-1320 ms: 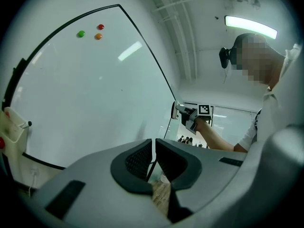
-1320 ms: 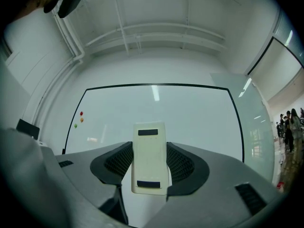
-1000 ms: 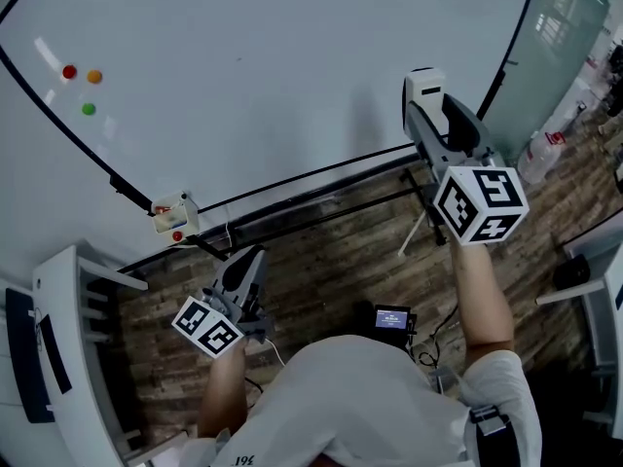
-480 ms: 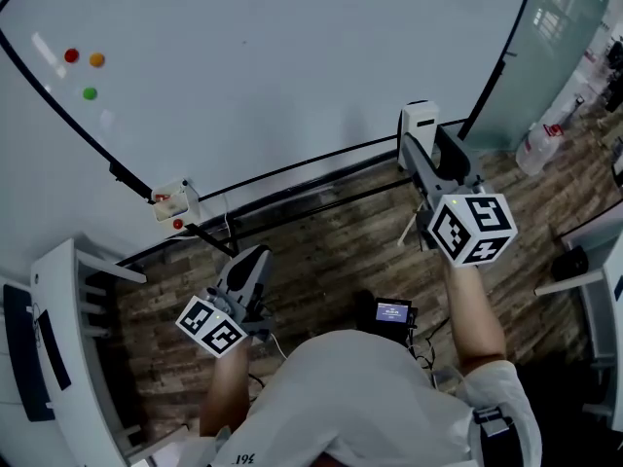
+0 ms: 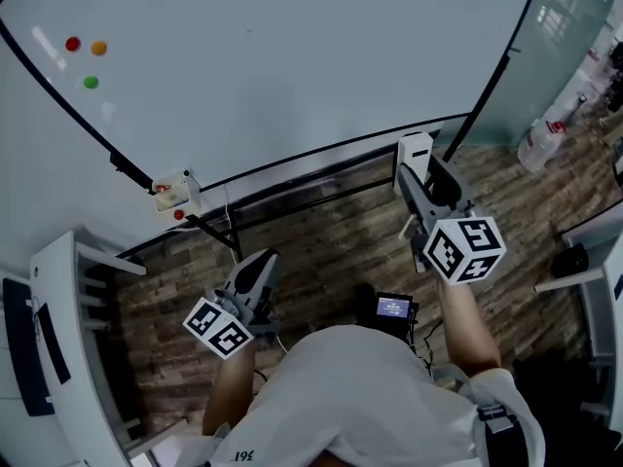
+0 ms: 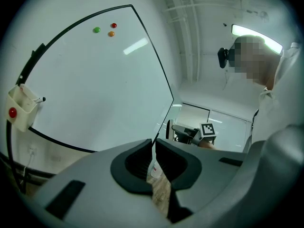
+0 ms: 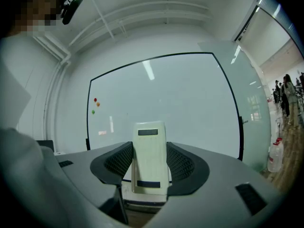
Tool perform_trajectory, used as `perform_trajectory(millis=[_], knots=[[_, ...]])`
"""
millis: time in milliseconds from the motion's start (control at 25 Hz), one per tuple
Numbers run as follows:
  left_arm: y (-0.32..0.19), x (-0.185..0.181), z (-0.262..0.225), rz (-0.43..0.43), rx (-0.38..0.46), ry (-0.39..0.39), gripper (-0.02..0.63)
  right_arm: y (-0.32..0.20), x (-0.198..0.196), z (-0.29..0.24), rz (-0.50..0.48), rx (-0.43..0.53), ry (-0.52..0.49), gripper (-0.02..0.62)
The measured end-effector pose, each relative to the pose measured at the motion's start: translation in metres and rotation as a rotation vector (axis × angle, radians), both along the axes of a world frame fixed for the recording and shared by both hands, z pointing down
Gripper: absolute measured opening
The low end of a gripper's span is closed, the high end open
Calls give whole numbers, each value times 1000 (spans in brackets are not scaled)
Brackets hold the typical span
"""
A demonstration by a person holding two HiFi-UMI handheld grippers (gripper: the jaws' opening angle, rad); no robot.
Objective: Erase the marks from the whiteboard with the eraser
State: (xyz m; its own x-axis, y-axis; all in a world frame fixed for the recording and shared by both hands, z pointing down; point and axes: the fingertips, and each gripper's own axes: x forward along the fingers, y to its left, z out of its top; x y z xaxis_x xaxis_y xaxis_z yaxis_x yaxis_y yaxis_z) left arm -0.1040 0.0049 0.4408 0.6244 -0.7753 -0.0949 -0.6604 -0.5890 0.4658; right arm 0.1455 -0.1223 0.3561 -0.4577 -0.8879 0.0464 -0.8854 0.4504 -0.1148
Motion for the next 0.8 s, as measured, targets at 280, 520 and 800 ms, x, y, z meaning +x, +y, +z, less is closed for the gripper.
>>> perform_trajectory(millis=[280, 520, 800], knots=[[12, 4, 10, 17, -17, 16, 14, 16, 1, 28, 1, -54, 15, 241], [24, 1, 28, 14, -60, 22, 14, 28, -4, 56, -9, -109, 35, 241], [28, 6, 30, -30, -73, 16, 14, 28, -6, 73, -58, -150, 40, 241]])
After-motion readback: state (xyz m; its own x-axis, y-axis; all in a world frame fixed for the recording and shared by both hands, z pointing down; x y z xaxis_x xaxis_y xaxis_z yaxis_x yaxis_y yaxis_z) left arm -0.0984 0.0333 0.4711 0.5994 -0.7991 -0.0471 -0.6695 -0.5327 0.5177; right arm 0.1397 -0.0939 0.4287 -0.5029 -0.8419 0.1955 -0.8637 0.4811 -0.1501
